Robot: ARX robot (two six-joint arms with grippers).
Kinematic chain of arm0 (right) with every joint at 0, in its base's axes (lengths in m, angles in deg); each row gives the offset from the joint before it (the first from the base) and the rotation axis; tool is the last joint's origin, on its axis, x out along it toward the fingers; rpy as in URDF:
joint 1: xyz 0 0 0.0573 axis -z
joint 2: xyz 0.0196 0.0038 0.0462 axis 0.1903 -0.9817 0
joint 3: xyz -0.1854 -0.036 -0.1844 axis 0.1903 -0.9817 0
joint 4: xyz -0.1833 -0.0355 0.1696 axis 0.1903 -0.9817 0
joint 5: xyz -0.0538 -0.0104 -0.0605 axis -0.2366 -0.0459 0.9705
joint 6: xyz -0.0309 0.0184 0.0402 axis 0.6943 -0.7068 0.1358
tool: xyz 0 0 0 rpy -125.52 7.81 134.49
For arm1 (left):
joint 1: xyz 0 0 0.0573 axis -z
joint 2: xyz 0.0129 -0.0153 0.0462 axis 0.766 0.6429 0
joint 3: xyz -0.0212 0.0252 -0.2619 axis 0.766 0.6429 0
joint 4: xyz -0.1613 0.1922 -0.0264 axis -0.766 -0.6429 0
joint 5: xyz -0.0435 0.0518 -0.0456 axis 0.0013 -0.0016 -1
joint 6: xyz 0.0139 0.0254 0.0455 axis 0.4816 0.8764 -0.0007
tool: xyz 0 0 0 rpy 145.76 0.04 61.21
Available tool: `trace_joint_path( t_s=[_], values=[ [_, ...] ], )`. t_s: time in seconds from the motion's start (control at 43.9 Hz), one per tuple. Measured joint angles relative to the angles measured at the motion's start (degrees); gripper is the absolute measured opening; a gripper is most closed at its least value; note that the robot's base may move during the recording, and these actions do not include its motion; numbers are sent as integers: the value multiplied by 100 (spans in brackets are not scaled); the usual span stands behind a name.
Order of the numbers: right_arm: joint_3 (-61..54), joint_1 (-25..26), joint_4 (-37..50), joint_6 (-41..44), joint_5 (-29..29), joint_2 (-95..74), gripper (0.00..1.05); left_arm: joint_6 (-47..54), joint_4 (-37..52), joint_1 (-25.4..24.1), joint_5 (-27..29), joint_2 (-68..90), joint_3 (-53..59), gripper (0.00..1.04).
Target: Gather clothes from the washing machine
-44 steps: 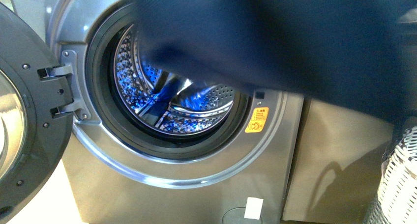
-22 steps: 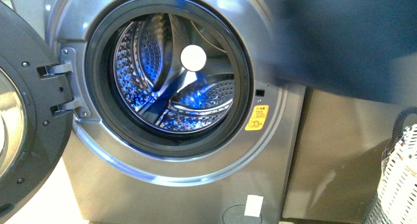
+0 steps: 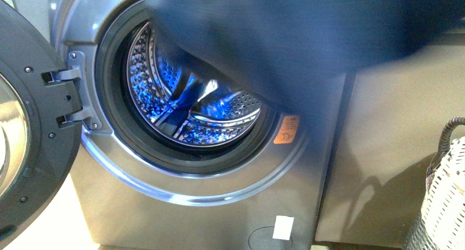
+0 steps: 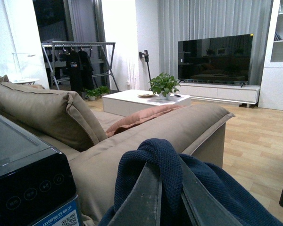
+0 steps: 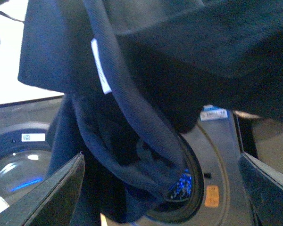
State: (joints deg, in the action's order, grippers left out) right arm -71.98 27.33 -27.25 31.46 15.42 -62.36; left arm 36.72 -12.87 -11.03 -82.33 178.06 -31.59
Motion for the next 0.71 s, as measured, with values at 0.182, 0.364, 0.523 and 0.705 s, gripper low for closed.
trace_joint_path(
  t_s=[0.182, 0.364, 0.523, 0.705],
  values=[
    [887, -269, -138, 138, -31, -402, 97, 0, 0, 0, -2, 0, 0, 4],
    [1646, -1235, -503, 940, 446, -844, 97, 0, 0, 0, 0, 0, 0, 4],
    [2326, -1755, -286, 1537, 809, -1694, 97, 0, 0, 0, 2, 0, 0, 4],
    [3010, -1882, 13, 1961, 1091, -2743, 97, 0, 0, 0, 7, 0, 0, 4]
  ],
)
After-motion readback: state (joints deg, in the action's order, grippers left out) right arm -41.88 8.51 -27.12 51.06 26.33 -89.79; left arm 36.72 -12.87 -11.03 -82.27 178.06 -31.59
